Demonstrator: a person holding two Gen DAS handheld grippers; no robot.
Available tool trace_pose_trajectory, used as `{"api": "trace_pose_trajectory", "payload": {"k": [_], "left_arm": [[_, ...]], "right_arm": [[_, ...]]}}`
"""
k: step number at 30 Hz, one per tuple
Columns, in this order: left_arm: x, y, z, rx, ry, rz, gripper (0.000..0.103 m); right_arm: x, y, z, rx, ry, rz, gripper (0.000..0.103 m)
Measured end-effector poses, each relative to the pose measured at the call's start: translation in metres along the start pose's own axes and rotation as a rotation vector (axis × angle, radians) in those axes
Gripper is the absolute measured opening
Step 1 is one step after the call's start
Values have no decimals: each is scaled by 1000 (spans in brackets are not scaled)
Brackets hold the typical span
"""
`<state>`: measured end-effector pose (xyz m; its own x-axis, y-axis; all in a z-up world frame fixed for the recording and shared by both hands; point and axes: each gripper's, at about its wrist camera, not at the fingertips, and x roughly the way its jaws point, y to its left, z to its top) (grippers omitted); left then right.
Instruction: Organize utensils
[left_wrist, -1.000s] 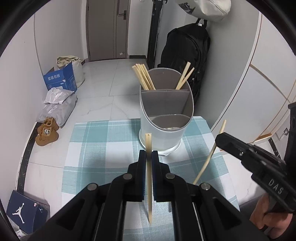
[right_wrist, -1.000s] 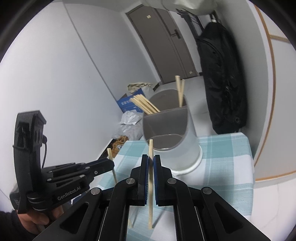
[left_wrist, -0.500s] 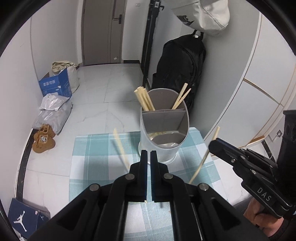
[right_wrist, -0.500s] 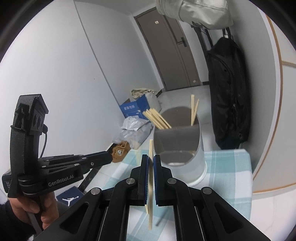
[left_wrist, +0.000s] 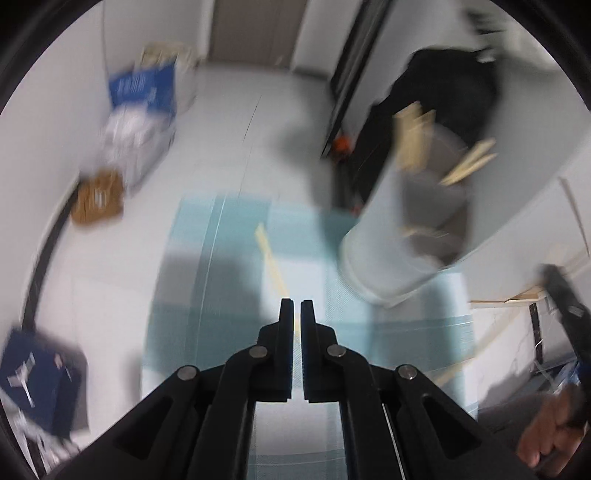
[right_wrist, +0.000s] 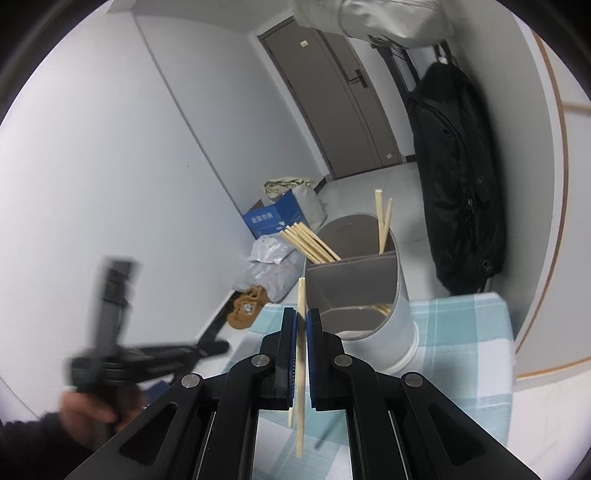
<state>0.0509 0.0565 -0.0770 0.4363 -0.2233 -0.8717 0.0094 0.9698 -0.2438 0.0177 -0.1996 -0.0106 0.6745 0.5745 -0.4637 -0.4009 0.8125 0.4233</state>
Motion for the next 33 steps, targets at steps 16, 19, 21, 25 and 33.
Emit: {"api": "trace_pose_trajectory", "payload": {"k": [16, 19, 21, 25, 33], "left_arm": [[84, 11, 36, -73, 88, 72, 42], [94, 10, 39, -66, 108, 128, 42], [100, 13, 39, -81, 125, 149, 42], [104, 8, 42, -63, 118, 236, 42], [103, -1, 42, -5, 111, 256, 20]], "right_arm": [[-11, -41, -4, 164, 37, 16, 5], [-14, -41, -5, 164, 37, 17, 5], [-15, -39, -5, 160, 35, 14, 5], [-16, -40, -6, 165, 34, 20, 5], [-13, -39, -8, 160, 36, 5, 5]]}}
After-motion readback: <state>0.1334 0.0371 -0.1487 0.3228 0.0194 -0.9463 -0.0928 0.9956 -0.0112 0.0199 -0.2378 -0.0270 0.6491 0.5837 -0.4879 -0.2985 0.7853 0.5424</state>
